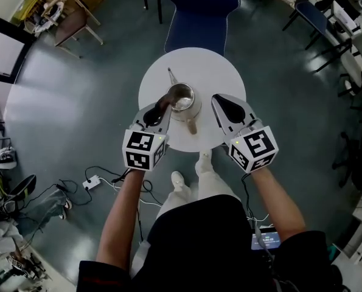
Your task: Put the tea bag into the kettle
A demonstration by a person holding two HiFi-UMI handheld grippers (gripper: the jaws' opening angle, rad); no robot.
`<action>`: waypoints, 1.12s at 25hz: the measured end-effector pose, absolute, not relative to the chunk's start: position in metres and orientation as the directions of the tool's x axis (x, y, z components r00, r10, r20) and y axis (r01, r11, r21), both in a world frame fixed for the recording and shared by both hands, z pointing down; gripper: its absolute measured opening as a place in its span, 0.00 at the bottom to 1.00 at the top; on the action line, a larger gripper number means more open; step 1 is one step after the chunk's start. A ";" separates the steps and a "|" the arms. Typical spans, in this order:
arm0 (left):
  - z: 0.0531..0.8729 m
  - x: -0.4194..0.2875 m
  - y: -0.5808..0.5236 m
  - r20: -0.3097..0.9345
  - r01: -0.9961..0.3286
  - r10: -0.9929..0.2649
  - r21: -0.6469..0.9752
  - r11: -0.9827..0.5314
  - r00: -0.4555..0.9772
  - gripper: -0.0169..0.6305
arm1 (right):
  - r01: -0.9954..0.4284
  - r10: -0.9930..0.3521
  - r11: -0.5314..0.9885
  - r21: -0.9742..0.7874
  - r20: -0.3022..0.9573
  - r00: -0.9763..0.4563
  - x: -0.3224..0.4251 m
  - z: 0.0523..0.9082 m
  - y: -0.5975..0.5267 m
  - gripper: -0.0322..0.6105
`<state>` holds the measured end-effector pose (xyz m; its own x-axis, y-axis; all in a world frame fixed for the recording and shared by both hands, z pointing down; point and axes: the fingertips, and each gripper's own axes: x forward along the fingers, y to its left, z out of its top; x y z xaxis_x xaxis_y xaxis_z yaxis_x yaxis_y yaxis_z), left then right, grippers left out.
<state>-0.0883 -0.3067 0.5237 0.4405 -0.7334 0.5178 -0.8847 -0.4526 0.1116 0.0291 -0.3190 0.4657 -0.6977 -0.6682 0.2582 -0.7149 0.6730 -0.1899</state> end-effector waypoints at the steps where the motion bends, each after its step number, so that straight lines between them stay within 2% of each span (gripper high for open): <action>1: 0.528 -0.086 -0.309 0.529 -0.883 -0.727 0.101 -0.459 0.438 0.09 | -0.714 -0.666 0.674 -0.191 0.263 -0.698 0.029 0.468 -0.321 0.08; 17: 0.580 -0.078 -0.338 0.697 -0.817 -0.598 -0.031 -0.576 0.395 0.09 | -0.715 -0.651 0.661 -0.227 0.300 -0.697 0.029 0.500 -0.334 0.08; 28: 0.607 -0.068 -0.346 0.785 -0.779 -0.502 -0.039 -0.626 0.364 0.09 | -0.719 -0.649 0.650 -0.246 0.313 -0.693 0.040 0.513 -0.336 0.08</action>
<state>-0.0677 -0.3459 0.6075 0.3641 -0.5018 0.7846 -0.7786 -0.6263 -0.0392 0.0395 -0.3364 0.5132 -0.6934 -0.6490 0.3130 -0.7192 0.6500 -0.2455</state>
